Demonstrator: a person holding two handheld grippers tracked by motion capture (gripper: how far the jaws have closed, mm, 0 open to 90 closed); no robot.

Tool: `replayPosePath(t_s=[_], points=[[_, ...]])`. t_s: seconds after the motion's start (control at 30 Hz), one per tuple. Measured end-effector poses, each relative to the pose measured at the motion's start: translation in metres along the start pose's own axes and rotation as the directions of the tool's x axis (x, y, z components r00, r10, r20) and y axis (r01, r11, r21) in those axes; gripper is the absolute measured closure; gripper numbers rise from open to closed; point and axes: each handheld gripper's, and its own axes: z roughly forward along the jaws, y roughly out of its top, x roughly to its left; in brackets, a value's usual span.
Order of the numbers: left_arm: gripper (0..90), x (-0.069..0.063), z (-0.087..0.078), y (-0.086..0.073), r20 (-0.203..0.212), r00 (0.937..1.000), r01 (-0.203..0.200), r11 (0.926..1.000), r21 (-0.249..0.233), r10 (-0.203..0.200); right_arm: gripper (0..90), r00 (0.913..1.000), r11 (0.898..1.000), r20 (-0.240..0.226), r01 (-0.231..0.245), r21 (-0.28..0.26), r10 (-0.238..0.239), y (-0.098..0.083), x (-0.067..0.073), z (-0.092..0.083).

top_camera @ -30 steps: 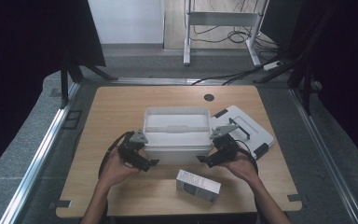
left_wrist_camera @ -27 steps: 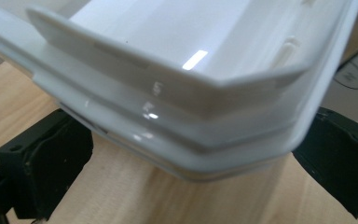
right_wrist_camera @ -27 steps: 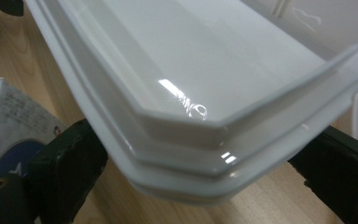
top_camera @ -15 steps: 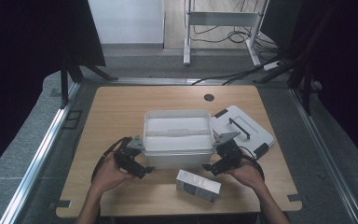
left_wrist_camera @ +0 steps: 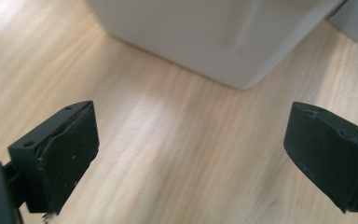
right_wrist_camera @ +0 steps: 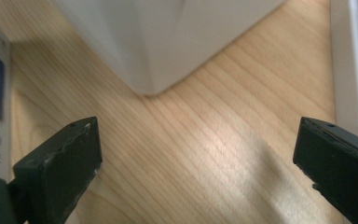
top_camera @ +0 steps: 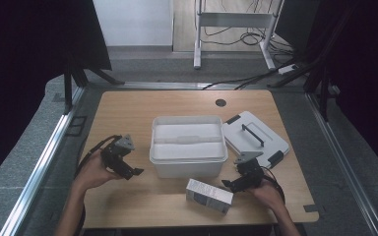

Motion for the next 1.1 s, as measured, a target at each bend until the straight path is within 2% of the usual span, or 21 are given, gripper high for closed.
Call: replayPosePath(t_s=[0.1,0.2,0.3,0.37,0.5,0.7,0.8,0.87,0.93,1.1], points=[[5.1,0.010,-0.009,0.006,0.000,0.9999,-0.012,0.9999,-0.001,0.012,2.0,0.9997,1.000,0.020,0.012,0.003,-0.012,-0.006,0.001,0.004],[6.8,0.017,-0.018,0.014,-0.001,0.9996,-0.029,0.9996,0.002,0.029,0.0,1.0000,1.000,0.003,-0.007,-0.009,0.007,-0.010,0.001,0.006],[9.8,0.024,-0.028,0.025,0.001,0.9985,-0.055,0.9985,0.005,0.055,0.0,0.9999,0.999,0.005,-0.011,-0.048,0.011,-0.014,0.001,0.007],[12.8,0.027,-0.035,0.033,0.004,0.9981,-0.062,0.9981,0.002,0.062,0.0,0.9999,0.999,0.007,-0.012,-0.052,0.012,-0.015,0.001,0.007],[15.2,0.032,-0.045,0.048,0.002,0.9969,-0.078,0.9969,0.004,0.078,0.0,0.9999,0.999,0.007,-0.013,-0.051,0.013,-0.015,0.001,0.007],[19.9,0.034,-0.057,0.075,0.012,0.9933,-0.114,0.9932,-0.020,0.115,0.0,0.9999,0.999,0.006,-0.013,-0.050,0.013,-0.015,0.001,0.007],[22.3,0.032,-0.057,0.089,0.020,0.9909,-0.133,0.9909,-0.022,0.134,0.0,0.9999,0.999,0.006,-0.013,-0.050,0.014,-0.015,0.001,0.007],[24.2,0.030,-0.055,0.099,0.036,0.9871,-0.156,0.9877,-0.018,0.156,0.0,0.9999,0.999,0.006,-0.014,-0.051,0.014,-0.015,0.001,0.007],[27.7,0.026,-0.050,0.110,0.058,0.9832,-0.173,0.9849,-0.013,0.173,0.0,0.9999,0.999,0.006,-0.014,-0.051,0.014,-0.015,0.001,0.007],[30.2,0.017,-0.034,0.137,0.083,0.9748,-0.207,0.9783,-0.011,0.207,0.0,0.9999,0.999,0.005,-0.014,-0.051,0.014,-0.015,0.001,0.007]])
